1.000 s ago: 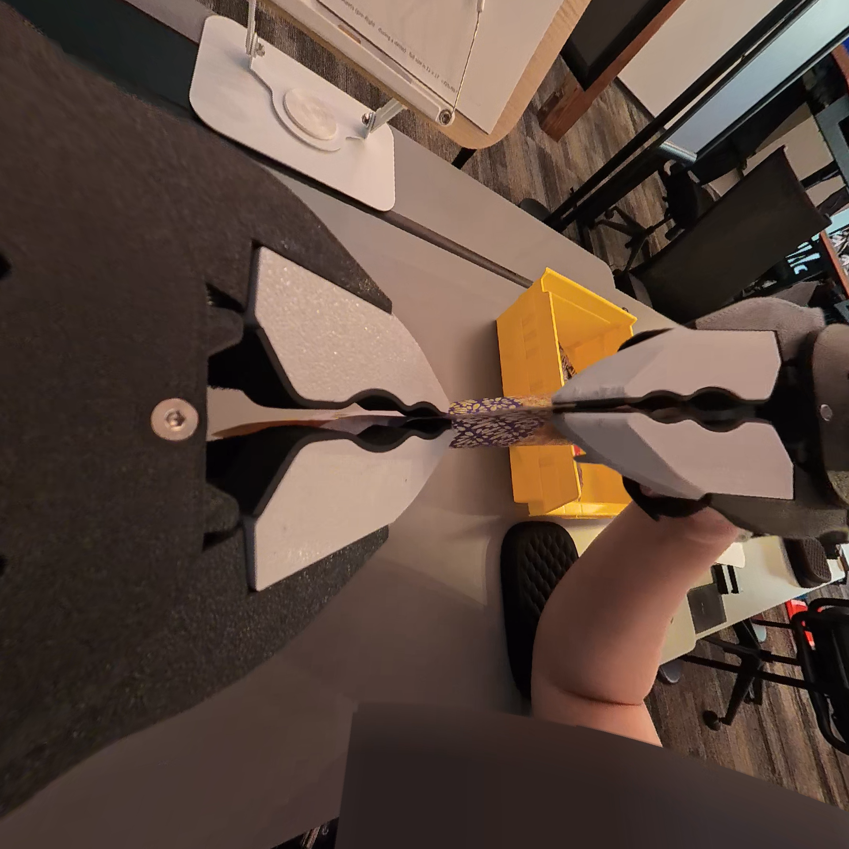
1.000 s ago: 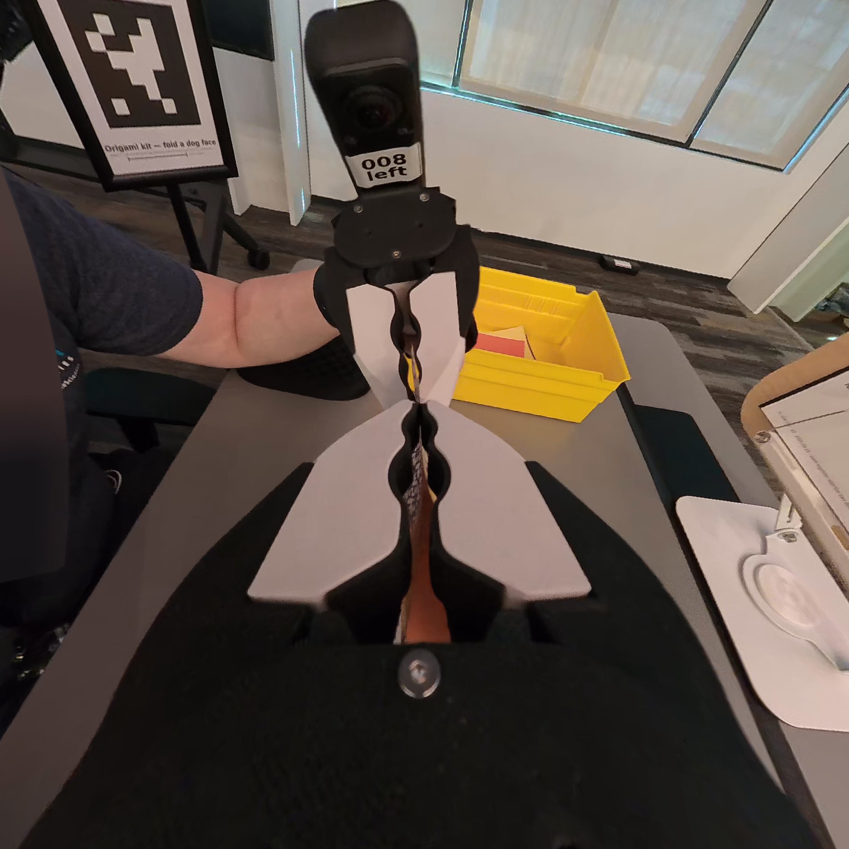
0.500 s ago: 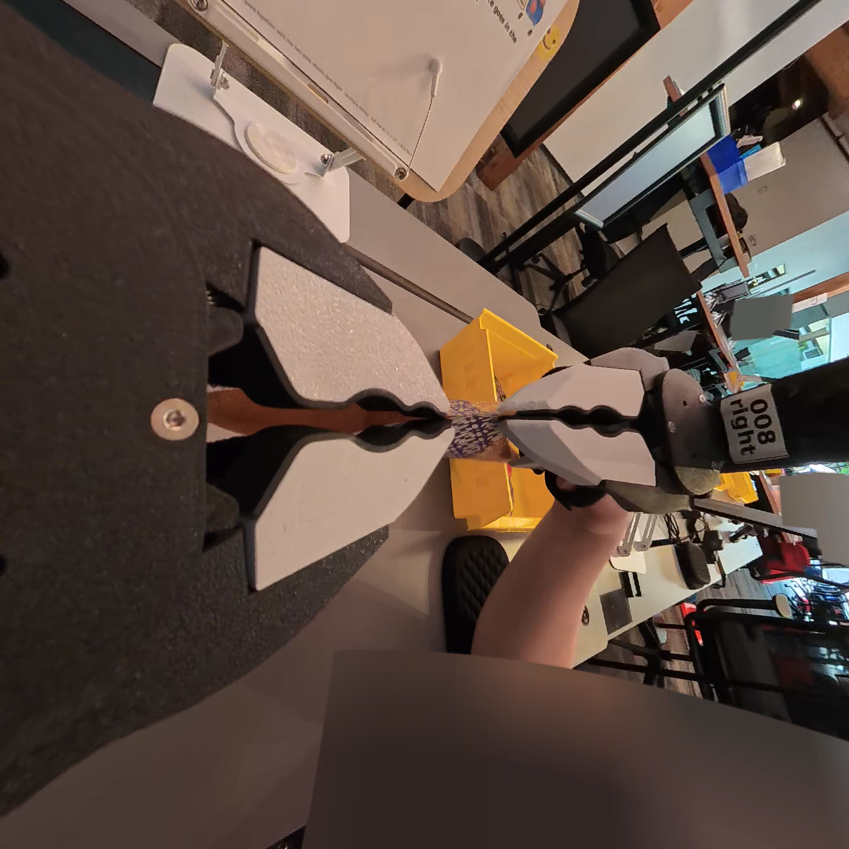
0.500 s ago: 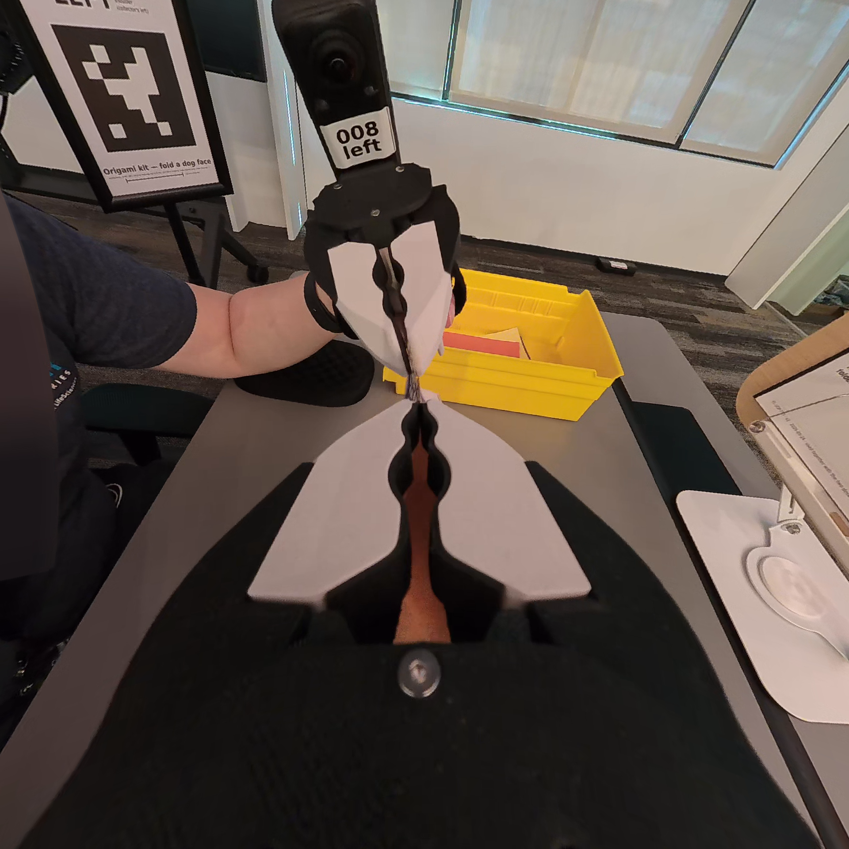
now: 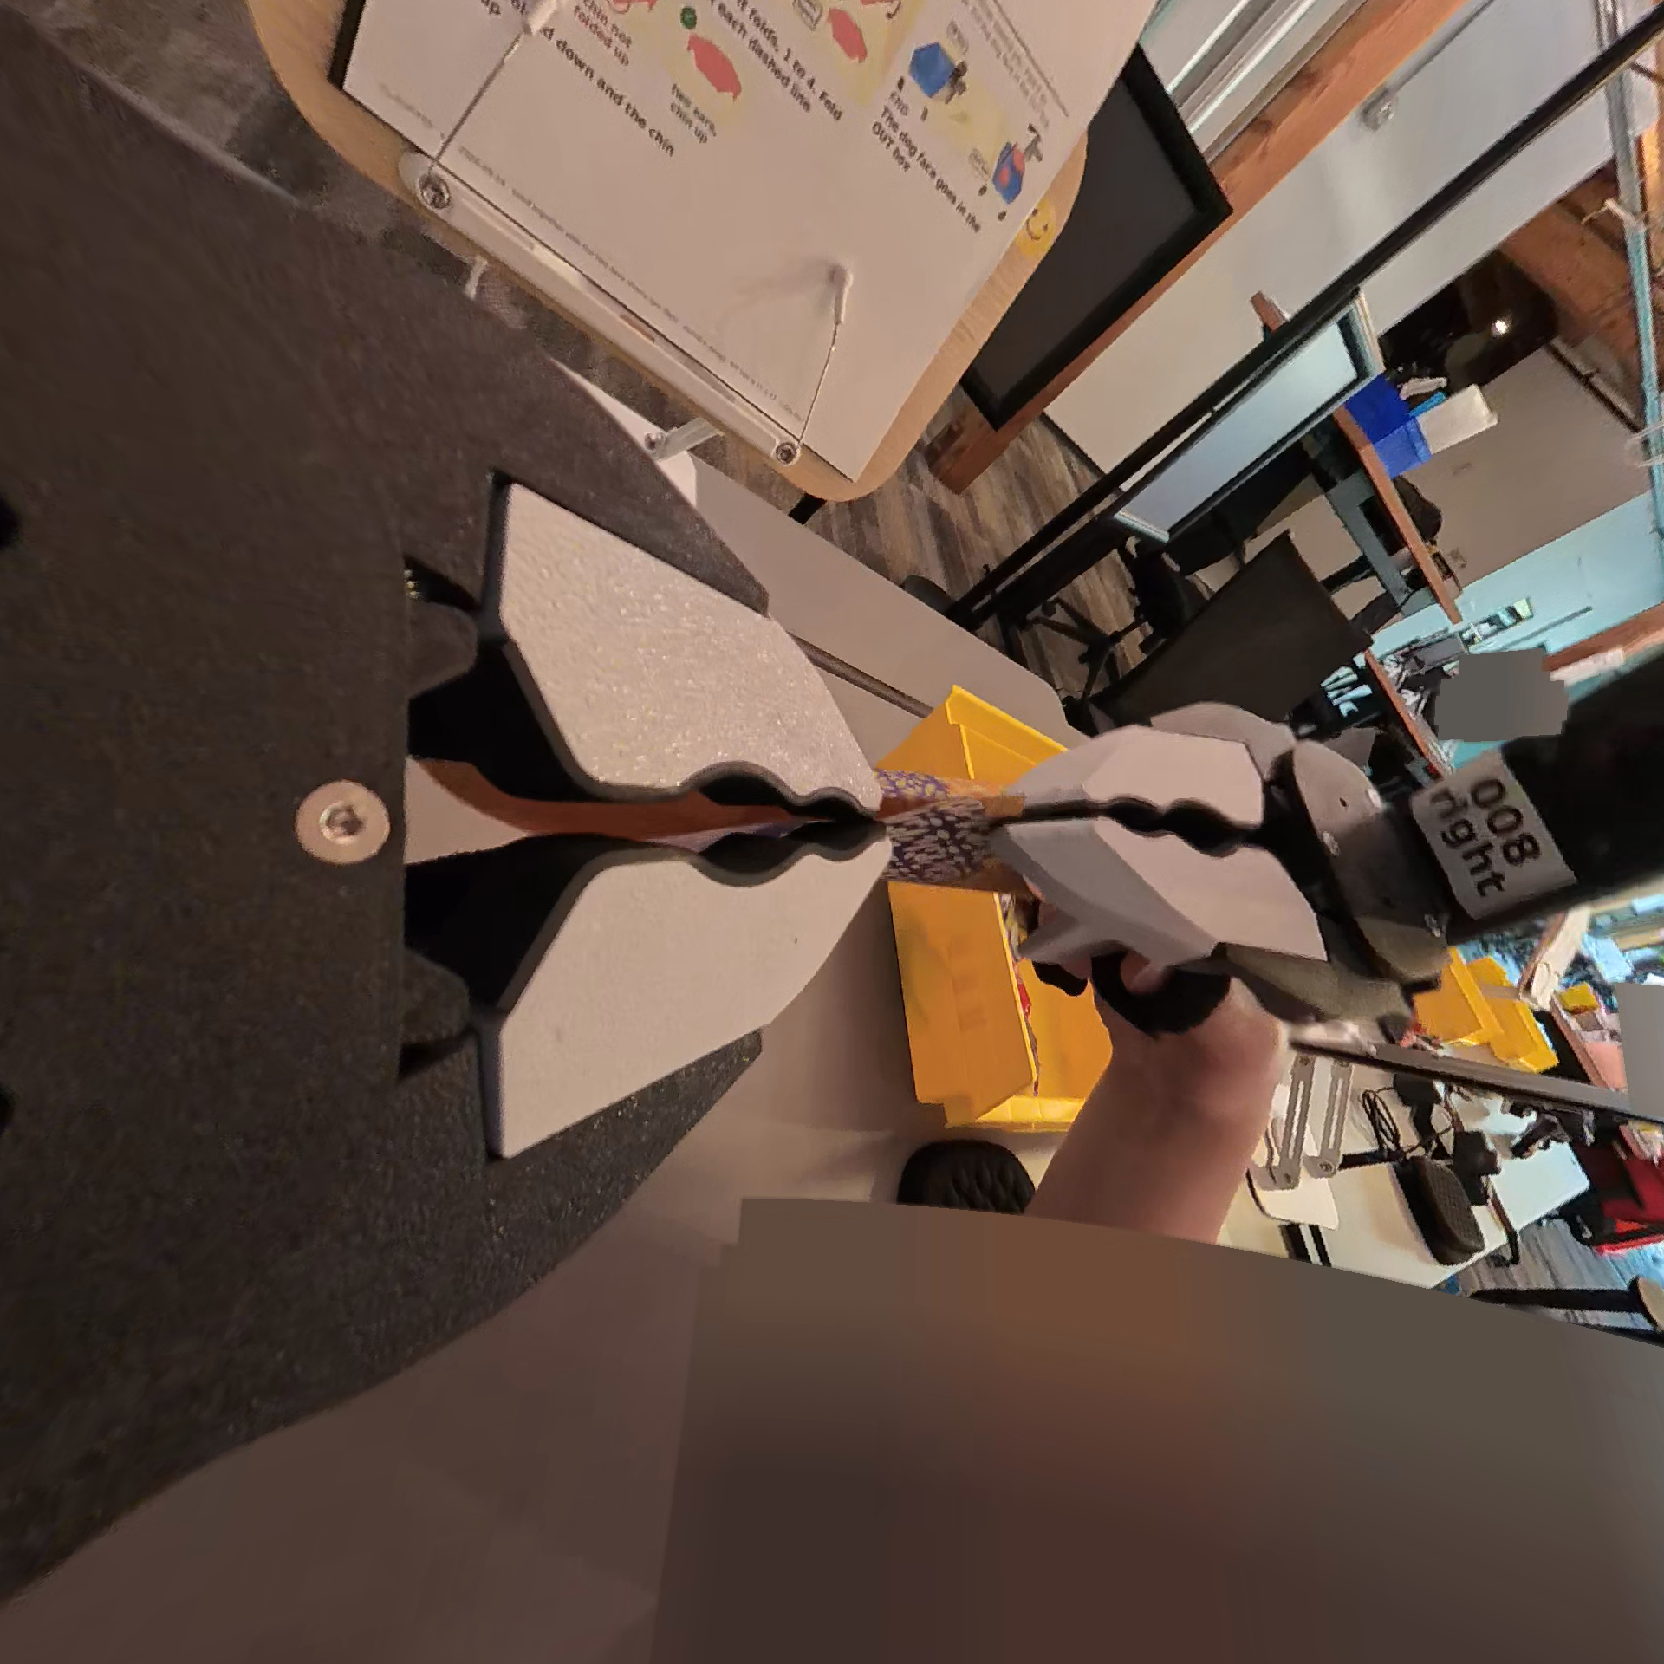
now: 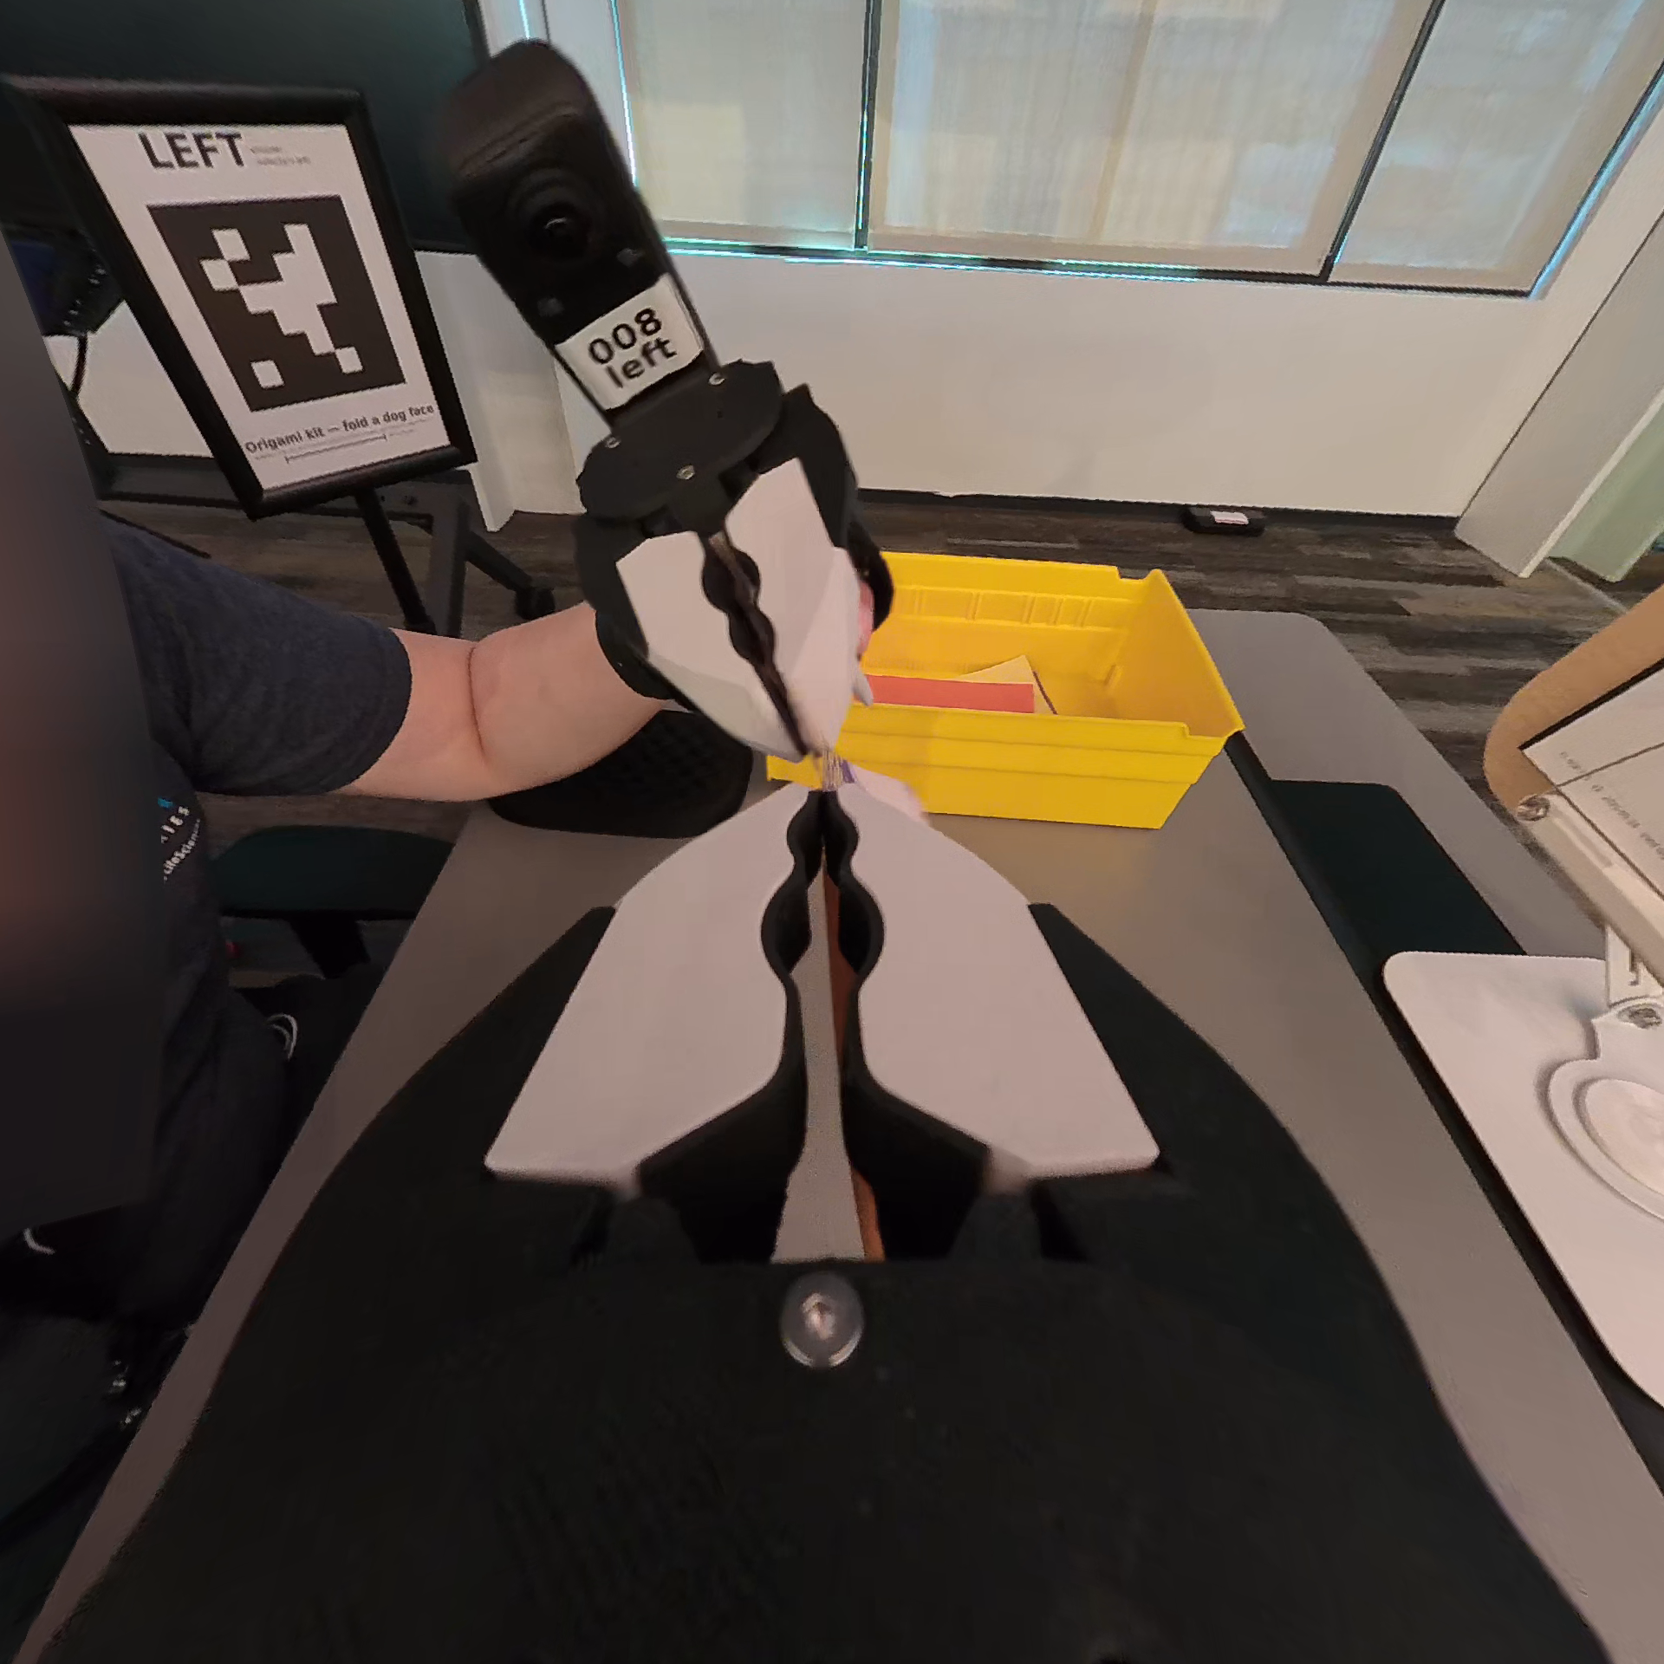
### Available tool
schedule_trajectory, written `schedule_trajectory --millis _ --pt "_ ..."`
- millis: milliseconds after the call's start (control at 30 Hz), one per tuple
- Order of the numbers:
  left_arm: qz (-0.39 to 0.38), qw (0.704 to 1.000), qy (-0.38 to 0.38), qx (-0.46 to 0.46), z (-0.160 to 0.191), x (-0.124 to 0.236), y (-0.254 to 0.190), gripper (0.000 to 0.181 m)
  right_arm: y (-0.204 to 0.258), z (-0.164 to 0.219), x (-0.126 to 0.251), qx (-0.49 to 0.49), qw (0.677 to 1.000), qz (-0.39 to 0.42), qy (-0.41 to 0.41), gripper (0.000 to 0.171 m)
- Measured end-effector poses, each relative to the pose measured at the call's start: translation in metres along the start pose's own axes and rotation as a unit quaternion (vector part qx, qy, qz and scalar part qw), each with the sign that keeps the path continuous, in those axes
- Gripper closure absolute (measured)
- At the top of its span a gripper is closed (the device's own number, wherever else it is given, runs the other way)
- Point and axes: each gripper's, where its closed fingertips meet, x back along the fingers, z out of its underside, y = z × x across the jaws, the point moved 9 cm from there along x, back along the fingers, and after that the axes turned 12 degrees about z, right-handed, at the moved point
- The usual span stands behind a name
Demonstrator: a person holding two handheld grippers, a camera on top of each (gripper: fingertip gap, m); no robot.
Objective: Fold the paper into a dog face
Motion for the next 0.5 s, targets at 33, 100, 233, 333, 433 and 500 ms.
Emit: schedule_trajectory --millis 33,100,233,333,433,500 --pt "0.003 1.0 0.002 -0.007 -0.0001 -0.0002 -0.0011 0.181 -0.0011 0.0005 -0.0003 -0.008 1.0 -0.001 0.0 0.17" --pt "0.006 1.0 0.018 -0.019 0.0011 -0.0019 -0.0031 0.181 -0.0023 0.0024 -0.0021 -0.025 1.0 -0.008 0.006 0.17" --pt "0.005 0.998 0.042 -0.043 0.0026 -0.003 -0.0061 0.181 -0.0058 0.0066 -0.0049 -0.063 0.998 -0.024 0.018 0.17" --pt "0.015 0.998 0.039 -0.045 0.0017 -0.0009 -0.0073 0.181 -0.0069 0.0077 -0.005 -0.103 0.993 -0.061 0.01 0.17" --pt "0.016 0.997 0.049 -0.051 0.0028 -0.0001 -0.0077 0.181 -0.0089 0.0067 -0.0033 -0.14 0.986 -0.086 -0.008 0.17" --pt "0.014 0.998 0.044 -0.044 0.0018 -0.0012 -0.0074 0.181 -0.009 0.0082 -0.0043 -0.128 0.989 -0.076 0.0 0.17"
